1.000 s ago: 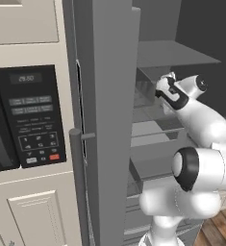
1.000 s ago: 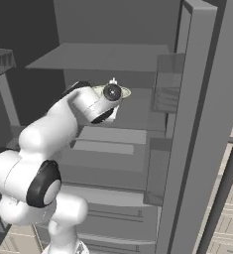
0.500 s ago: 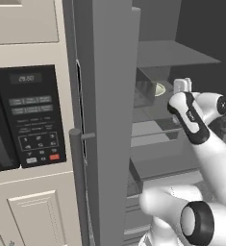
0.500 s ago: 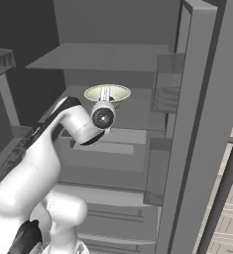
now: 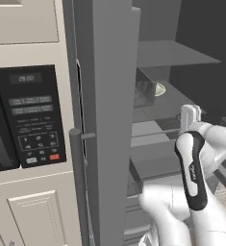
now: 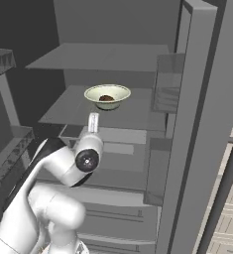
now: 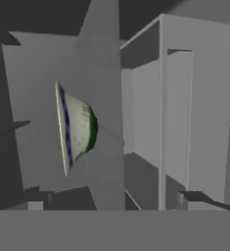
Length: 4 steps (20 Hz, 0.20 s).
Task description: Move the mug from next to the sink to the open cabinet. Then, move the bowl with the potato to the fridge to clear the area for faucet cleaning.
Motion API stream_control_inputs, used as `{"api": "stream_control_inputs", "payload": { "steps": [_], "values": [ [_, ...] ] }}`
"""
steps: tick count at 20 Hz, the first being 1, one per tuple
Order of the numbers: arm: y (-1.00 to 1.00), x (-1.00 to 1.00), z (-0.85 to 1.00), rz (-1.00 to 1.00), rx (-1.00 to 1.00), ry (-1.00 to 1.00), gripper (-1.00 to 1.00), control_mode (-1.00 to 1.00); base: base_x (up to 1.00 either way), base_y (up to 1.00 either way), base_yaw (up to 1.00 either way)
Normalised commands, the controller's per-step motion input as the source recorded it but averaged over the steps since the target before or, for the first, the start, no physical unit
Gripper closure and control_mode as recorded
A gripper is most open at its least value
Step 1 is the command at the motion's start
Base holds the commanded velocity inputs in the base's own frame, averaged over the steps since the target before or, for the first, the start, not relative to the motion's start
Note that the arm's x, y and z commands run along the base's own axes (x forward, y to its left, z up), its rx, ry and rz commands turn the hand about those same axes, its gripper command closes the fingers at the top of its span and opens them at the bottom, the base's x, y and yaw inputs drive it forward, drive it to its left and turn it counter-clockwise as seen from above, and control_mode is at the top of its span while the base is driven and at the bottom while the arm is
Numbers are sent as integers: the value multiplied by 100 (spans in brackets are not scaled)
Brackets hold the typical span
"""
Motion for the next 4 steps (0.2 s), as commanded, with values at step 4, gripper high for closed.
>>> {"api": "stream_control_inputs", "payload": {
  "steps": [4],
  "values": [
    [22, -100, -89, 0, -8, 17, -100, -100, 0, 0, 0]
  ]
}}
